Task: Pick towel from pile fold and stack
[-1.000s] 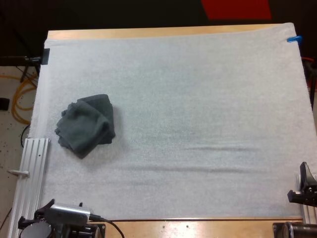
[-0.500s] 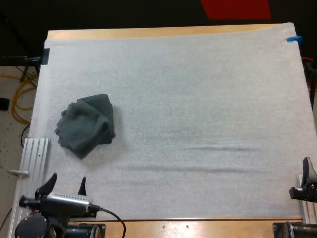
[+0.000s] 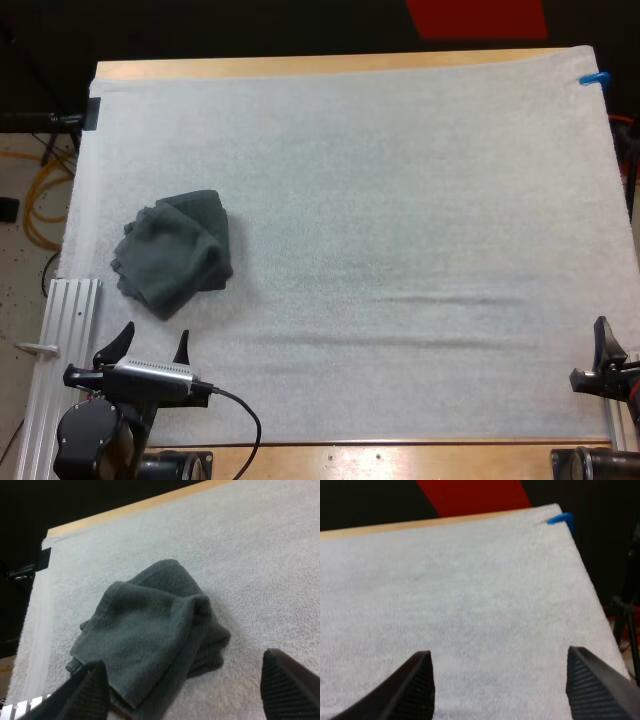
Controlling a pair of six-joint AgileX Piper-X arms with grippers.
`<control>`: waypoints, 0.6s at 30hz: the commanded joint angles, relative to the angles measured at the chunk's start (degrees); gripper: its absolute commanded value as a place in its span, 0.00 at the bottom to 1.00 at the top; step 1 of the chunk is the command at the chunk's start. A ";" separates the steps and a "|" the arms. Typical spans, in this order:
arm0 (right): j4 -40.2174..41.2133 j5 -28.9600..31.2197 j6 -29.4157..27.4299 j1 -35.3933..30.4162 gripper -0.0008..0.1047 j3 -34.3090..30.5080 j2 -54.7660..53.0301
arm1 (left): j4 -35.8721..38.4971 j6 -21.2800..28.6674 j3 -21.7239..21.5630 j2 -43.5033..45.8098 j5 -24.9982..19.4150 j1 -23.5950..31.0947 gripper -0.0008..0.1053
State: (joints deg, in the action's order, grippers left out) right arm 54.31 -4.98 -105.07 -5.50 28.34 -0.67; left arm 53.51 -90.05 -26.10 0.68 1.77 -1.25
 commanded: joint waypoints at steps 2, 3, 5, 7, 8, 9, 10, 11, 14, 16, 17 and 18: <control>0.43 -0.41 0.97 -0.24 0.54 -0.39 -2.26 | -1.17 -1.48 -0.29 7.71 0.23 -0.09 0.59; 0.47 -0.41 1.11 -0.24 0.54 -0.38 -2.26 | -1.16 -1.48 -0.31 7.71 0.23 -0.09 0.59; 0.45 -0.41 1.36 -0.24 0.54 -0.38 -2.26 | -0.92 -1.47 -0.45 7.71 0.23 -0.09 0.59; 0.45 -0.41 1.38 -0.24 0.54 -0.38 -2.26 | -0.43 -1.74 -0.71 7.71 0.55 -0.09 0.59; 0.45 -0.41 1.52 -0.24 0.54 -0.38 -2.26 | 0.31 -2.07 -1.06 7.71 0.89 -0.09 0.59; 0.45 -0.41 1.60 -0.24 0.54 -0.38 -2.26 | 0.81 -2.36 -1.31 7.71 1.15 -0.09 0.59; 0.45 -0.41 1.62 -0.24 0.54 -0.38 -2.26 | 1.47 -2.92 -1.66 7.71 1.36 -0.09 0.59; 0.45 -0.41 1.61 -0.24 0.54 -0.38 -2.26 | 1.68 -3.15 -1.78 7.71 1.50 -0.09 0.59; 0.45 -0.41 1.61 -0.24 0.54 -0.38 -2.26 | 1.66 -3.14 -1.76 7.71 1.48 -0.09 0.59; 0.45 -0.41 1.61 -0.24 0.54 -0.38 -2.26 | 1.55 -3.14 -1.76 7.71 1.48 -0.09 0.59; 0.45 -0.41 1.61 -0.24 0.54 -0.38 -2.26 | 1.55 -3.14 -1.76 7.71 1.48 -0.09 0.59; 0.45 -0.41 1.61 -0.24 0.54 -0.38 -2.26 | 1.55 -3.14 -1.76 7.71 1.48 -0.12 0.59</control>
State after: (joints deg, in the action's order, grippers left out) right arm 55.01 -4.98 -103.31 -5.50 27.83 -0.67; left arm 55.23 -92.58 -27.46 0.68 3.07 -1.25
